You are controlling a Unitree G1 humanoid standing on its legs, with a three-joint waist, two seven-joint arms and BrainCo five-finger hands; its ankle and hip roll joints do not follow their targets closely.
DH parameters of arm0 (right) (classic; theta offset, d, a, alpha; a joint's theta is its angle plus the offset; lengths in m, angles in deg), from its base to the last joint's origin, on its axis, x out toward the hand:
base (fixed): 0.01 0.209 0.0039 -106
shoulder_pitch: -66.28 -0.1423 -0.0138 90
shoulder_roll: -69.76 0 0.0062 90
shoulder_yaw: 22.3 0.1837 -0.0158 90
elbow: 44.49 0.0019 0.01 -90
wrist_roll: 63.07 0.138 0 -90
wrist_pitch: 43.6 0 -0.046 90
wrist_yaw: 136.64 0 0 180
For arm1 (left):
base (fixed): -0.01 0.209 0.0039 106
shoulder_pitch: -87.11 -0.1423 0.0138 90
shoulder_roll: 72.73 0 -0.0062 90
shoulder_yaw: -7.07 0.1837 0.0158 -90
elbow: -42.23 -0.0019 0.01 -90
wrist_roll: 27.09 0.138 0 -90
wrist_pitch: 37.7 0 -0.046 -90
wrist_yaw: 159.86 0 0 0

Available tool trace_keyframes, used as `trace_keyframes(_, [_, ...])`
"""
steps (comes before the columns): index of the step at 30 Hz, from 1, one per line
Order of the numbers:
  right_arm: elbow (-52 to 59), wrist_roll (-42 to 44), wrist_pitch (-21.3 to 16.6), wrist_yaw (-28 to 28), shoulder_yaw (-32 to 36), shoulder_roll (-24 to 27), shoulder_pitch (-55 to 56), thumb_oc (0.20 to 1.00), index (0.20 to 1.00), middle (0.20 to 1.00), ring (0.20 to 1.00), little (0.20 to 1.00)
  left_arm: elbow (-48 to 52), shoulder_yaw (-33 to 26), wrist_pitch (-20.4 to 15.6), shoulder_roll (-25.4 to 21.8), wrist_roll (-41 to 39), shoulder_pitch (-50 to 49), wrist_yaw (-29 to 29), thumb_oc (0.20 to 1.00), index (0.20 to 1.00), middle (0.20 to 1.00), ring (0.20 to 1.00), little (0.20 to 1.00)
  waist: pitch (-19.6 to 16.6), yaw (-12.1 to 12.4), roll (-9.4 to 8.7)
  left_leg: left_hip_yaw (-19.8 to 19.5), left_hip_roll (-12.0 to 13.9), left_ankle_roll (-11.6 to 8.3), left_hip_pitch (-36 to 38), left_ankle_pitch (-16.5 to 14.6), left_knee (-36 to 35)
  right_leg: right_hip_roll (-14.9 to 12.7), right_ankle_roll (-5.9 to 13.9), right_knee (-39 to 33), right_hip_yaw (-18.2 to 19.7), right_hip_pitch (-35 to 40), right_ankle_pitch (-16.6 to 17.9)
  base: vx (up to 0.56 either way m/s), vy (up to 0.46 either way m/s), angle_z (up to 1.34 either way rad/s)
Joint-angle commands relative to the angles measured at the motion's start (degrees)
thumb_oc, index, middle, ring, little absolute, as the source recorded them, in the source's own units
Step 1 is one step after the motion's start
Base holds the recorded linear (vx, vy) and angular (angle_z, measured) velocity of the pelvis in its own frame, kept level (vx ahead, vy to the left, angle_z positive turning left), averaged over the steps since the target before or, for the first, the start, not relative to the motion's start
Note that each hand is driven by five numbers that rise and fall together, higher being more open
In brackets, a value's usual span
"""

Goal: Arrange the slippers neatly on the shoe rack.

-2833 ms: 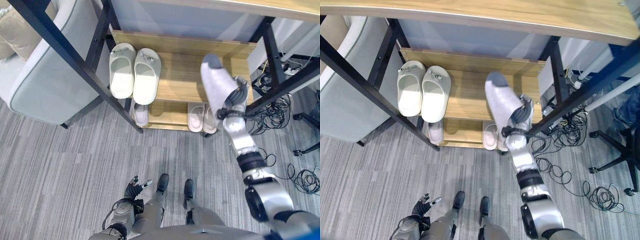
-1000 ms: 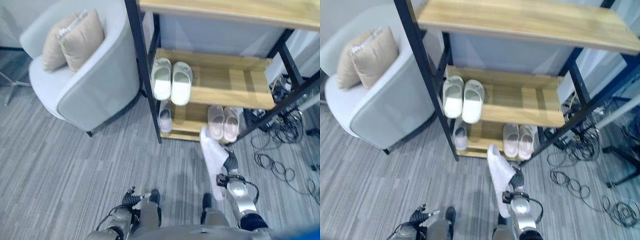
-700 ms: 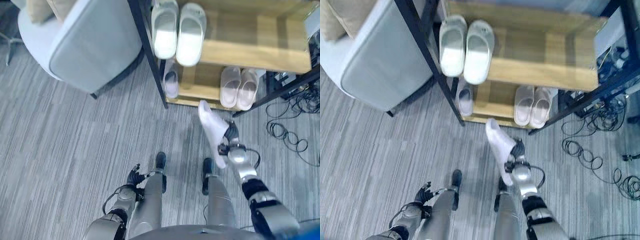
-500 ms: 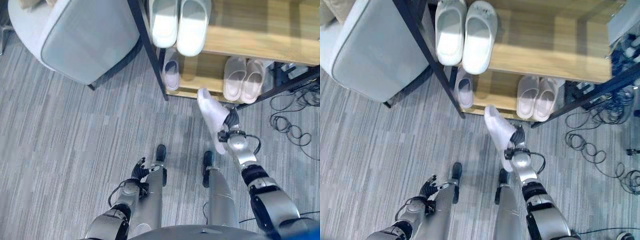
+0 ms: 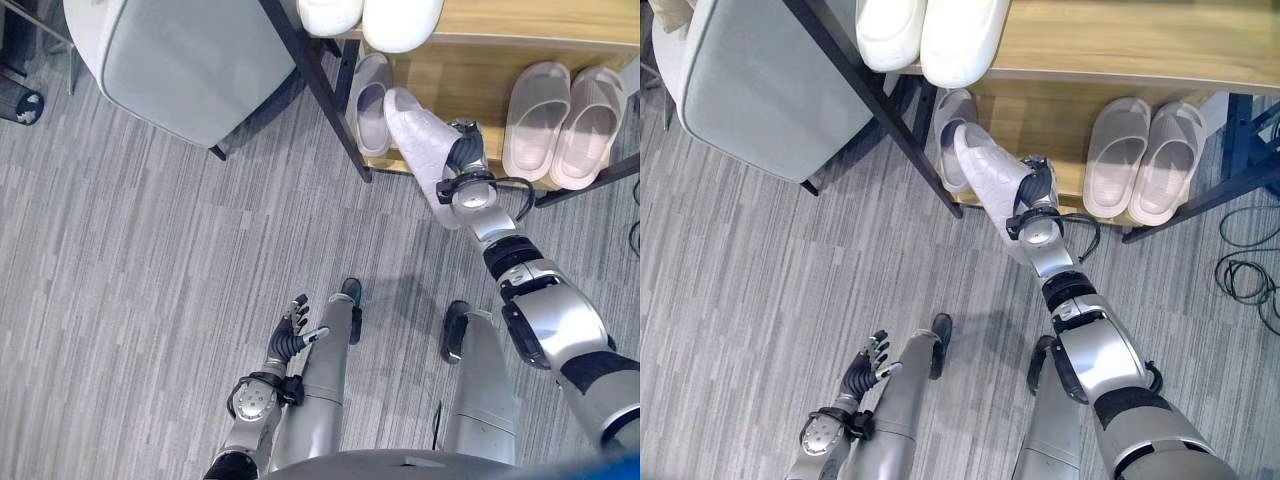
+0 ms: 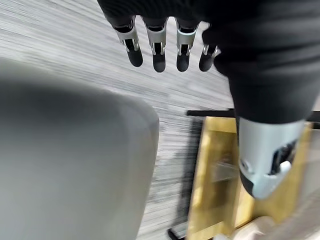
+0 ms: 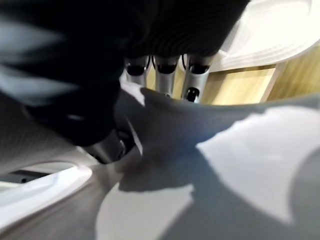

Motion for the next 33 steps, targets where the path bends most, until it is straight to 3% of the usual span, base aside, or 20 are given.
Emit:
trace_keyframes(1, [5.0, 1.7, -1.6, 1.8, 4.6, -1.5, -12.4, 0.2, 0.2, 0.2, 0.2, 0.2, -20.1, -6.3, 6.6, -0.3, 2.2, 25.3, 11.7, 1.0, 1.0, 1.0, 1.0, 1.0, 9.1, -3.3, -7.24, 7.3, -1.5, 5.24, -4.8, -10.6, 17.2, 0.2, -3.02, 5.4, 1.1, -3.7, 0.1, 0.14, -0.134, 0.01])
trace_keyframes(2, [4.1, 2.2, -1.4, 2.7, 4.7, -2.2, -15.3, 0.2, 0.2, 0.2, 0.2, 0.2, -20.4, -7.3, 6.5, -0.7, 1.2, 25.3, 11.5, 1.0, 1.0, 1.0, 1.0, 1.0, 10.7, -3.4, -7.77, 7.6, -0.9, 5.02, -4.9, -12.8, 21.8, -0.1, -2.93, 9.5, 2.1, -4.0, -1.6, 0.1, -0.105, 0.02])
trace_keyframes(4, [4.1, 2.2, -1.4, 2.7, 4.7, -2.2, -15.4, 0.2, 0.2, 0.2, 0.2, 0.2, -20.4, -7.3, 6.5, -0.7, 1.2, 25.4, 11.5, 1.0, 1.0, 1.0, 1.0, 1.0, 10.7, -3.4, -7.79, 7.6, -0.9, 5.02, -4.9, -12.8, 21.8, -0.1, -2.93, 9.5, 2.2, -4.0, -1.6, 0.07, -0.075, 0.01])
trace_keyframes(7, [4.1, 2.9, -1.9, 4.6, 5.9, -3.2, -20.1, 0.2, 0.2, 0.2, 0.2, 0.2, -22.3, -10.1, 5.8, -0.8, -0.1, 24.7, 12.1, 1.0, 1.0, 1.0, 1.0, 1.0, 14.8, -3.1, -8.61, 7.4, 0.8, 4.01, -4.9, -17.6, 33.2, -0.1, -2.81, 22.2, 4.9, -4.7, -5.9, 0.18, -0.139, -0.04])
trace_keyframes(10, [3.3, 3.0, -1.6, 5.1, 6.0, -3.3, -21.4, 0.2, 0.2, 0.2, 0.2, 0.2, -22.6, -10.2, 5.7, -0.9, 0.1, 24.5, 12.1, 1.0, 1.0, 1.0, 1.0, 1.0, 15.5, -3.0, -8.8, 7.0, 1.0, 3.89, -4.9, -18.5, 35.3, -0.2, -2.73, 24.6, 5.4, -4.7, -6.6, 0.12, -0.068, 0.0])
trace_keyframes(16, [-11.2, 6.5, 0.3, 6.6, 5.2, -0.9, -33.9, 0.2, 0.2, 0.2, 0.2, 0.2, -20.2, -10.4, 5.1, -0.1, 0.5, 20.8, 12.1, 1.0, 1.0, 1.0, 1.0, 1.0, 23.4, -1.5, -7.12, 4.4, 0.6, 3.31, -4.9, -24.8, 53.8, 1.0, -1.47, 43.2, 11.2, -5.3, -9.6, 0.16, -0.039, 0.03])
trace_keyframes(23, [-22.6, 7.9, 2.3, 7.4, 3.2, 0.3, -42.8, 0.2, 0.2, 0.2, 0.2, 0.2, -20.1, -17.2, 3.5, -2.2, -2.5, 18.1, 14.2, 1.0, 1.0, 1.0, 1.0, 1.0, 28.2, -1.5, -6.19, 4.7, 1.2, 3.11, -4.9, -26.6, 60.4, 2.0, -0.87, 50.9, 13.1, -5.2, -10.3, 0.03, -0.005, 0.11])
trace_keyframes(33, [-29.4, 9.4, 1.5, 8.6, 4.4, 1.8, -48.5, 0.2, 0.2, 0.2, 0.2, 0.2, -22.4, -21.7, 2.2, -4.5, -4.6, 19.8, 14.9, 1.0, 1.0, 1.0, 1.0, 1.0, 30.8, -1.4, -6.45, 5.3, 1.5, 3.43, -4.9, -25.6, 59.2, 2.5, -1.54, 49.3, 12.9, -4.8, -9.5, -0.03, 0.019, -0.02])
